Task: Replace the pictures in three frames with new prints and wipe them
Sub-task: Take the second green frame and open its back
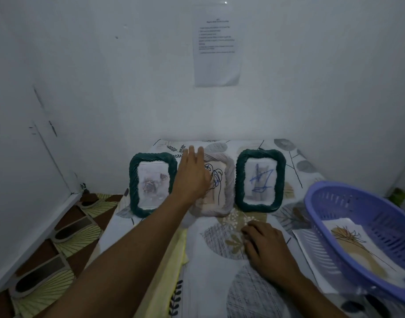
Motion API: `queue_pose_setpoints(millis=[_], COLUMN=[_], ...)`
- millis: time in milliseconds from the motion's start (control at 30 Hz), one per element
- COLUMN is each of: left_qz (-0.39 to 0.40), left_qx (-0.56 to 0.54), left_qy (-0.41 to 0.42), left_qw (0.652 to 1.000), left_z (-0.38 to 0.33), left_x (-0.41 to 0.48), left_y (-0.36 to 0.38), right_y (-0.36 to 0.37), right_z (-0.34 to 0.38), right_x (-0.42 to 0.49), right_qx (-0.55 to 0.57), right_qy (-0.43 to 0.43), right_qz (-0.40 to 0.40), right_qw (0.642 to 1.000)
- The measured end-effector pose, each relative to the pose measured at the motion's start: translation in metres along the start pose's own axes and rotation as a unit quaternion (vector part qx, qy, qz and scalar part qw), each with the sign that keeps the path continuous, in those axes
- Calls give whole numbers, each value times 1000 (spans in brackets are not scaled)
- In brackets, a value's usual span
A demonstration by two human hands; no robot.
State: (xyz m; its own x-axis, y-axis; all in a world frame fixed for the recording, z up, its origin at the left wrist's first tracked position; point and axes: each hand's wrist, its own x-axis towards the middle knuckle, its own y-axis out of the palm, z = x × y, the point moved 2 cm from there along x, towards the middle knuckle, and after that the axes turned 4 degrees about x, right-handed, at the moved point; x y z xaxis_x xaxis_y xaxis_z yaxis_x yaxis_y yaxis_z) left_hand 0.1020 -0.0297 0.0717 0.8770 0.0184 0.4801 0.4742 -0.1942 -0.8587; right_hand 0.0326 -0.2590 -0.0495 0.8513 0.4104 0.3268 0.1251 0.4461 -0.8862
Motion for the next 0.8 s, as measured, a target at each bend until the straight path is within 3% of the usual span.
queue_pose_setpoints(millis=[133,367,567,667,800], left_qz=[24,-56,-88,-78,-44], left_qx=[-64,-221,-285,-351,-440], left_qy=[-37,-39,-36,-46,-96], left_qw=[997,973,954,932,892], left_z=[-2,-2,-8,-11,-24], left_x=[14,16,-2,-9,-24], left_y=[1,-21,-56,-71,-77], right_y=[0,-1,-25,-57,-93], right_z=[-1,1,6,21,47], right_x=[0,2,7,25,38], right_qx=[5,22,139,253,416], right_qy=[-1,-4,7,47,137], right_qz=[-13,-27,-77,-114,-148], right_qw=[1000,999,987,960,887])
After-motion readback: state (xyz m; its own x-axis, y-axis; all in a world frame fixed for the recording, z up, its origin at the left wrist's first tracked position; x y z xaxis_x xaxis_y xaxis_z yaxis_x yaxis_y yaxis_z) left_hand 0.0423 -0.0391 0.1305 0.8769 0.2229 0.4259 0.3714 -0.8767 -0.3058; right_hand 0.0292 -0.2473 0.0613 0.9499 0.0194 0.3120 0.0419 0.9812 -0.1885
